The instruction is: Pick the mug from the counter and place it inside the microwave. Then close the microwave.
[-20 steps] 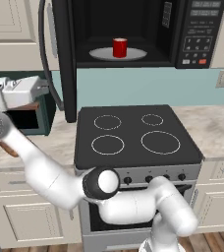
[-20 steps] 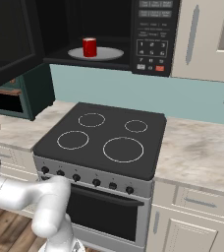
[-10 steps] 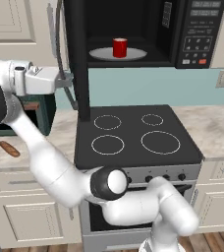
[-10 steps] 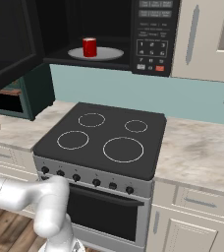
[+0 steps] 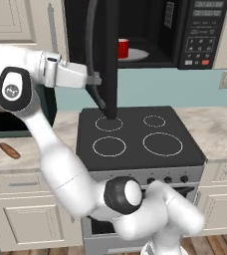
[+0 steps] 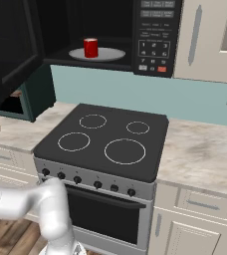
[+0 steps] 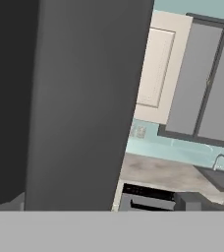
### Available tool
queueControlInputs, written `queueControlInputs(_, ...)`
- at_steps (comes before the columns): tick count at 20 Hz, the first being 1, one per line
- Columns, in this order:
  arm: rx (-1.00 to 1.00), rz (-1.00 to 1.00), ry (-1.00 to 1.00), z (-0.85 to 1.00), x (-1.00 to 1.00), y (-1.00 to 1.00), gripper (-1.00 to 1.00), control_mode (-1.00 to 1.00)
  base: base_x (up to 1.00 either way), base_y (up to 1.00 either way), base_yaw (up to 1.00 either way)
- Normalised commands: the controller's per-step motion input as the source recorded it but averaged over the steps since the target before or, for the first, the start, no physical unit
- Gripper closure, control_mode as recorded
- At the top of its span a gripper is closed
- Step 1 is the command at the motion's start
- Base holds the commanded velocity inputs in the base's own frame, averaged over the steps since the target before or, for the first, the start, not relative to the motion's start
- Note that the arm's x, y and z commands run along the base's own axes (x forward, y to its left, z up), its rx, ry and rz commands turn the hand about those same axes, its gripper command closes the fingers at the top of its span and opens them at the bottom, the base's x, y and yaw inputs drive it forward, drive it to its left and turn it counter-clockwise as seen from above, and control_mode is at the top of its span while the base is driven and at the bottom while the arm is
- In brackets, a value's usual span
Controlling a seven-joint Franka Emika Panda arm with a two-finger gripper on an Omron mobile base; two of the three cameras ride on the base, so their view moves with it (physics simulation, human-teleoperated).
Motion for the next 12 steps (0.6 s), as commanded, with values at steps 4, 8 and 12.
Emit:
queueControlInputs(4,0.0,0.09,0.0,0.0,0.0,-0.82,-1.0,-1.0,0.0,0.0,0.0)
queueControlInputs(8,0.0,0.14,0.0,0.0,0.03,-0.85,-1.0,-1.0,0.0,0.0,0.0)
queueControlInputs(12,0.0,0.16,0.0,0.0,0.13,-0.81,-1.0,-1.0,0.0,0.0,0.0)
